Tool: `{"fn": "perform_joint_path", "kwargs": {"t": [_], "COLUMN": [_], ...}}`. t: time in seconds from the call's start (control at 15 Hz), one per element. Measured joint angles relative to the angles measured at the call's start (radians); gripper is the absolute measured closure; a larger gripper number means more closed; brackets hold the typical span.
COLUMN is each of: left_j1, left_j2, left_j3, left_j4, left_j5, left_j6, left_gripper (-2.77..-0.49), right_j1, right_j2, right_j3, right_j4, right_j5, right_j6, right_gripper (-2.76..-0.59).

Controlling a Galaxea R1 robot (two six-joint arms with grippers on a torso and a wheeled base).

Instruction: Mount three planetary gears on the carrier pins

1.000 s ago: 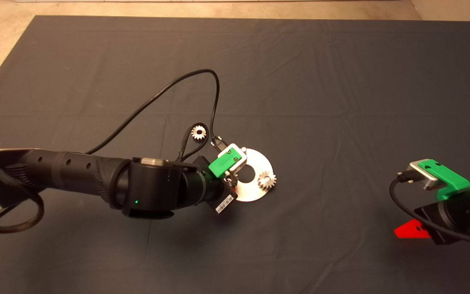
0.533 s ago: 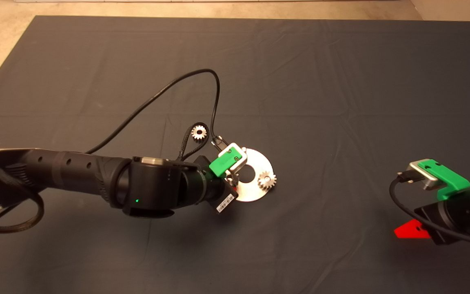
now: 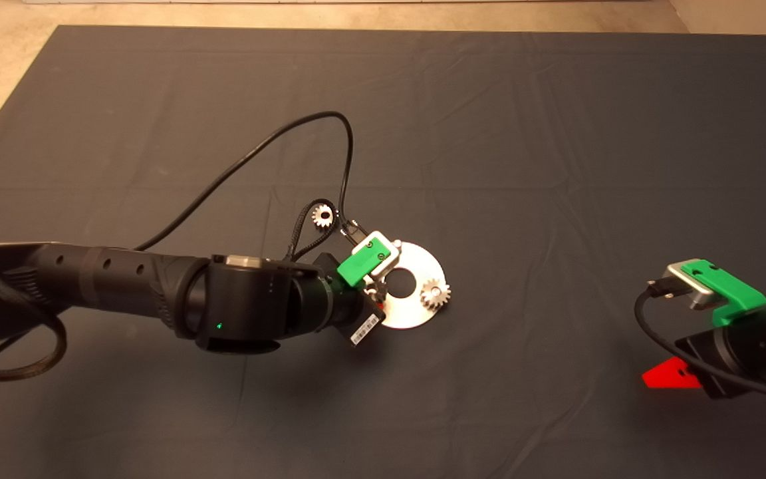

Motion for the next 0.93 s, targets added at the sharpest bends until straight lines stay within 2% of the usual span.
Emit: {"fn": "perform_joint_path", "kwargs": {"t": [0.4, 0.93], "left_j1": [0.003, 0.01], "left_j2": [-0.006, -0.008], "left_j3": [0.025, 0.024], "left_j4": [0.0, 0.001], "left_j5": [0.003, 0.003], "left_j6": [-0.022, -0.023], "left_gripper": [-0.61, -0.6], "right_j1": [0.0, 0.0], "right_j2": [0.0, 0.0], "right_j3": [0.0, 0.0], "right_j4": [0.0, 0.0], "right_j5": [0.001, 0.001], "right_j6": [0.0, 0.0], "right_gripper": [-1.78, -1.78]}}
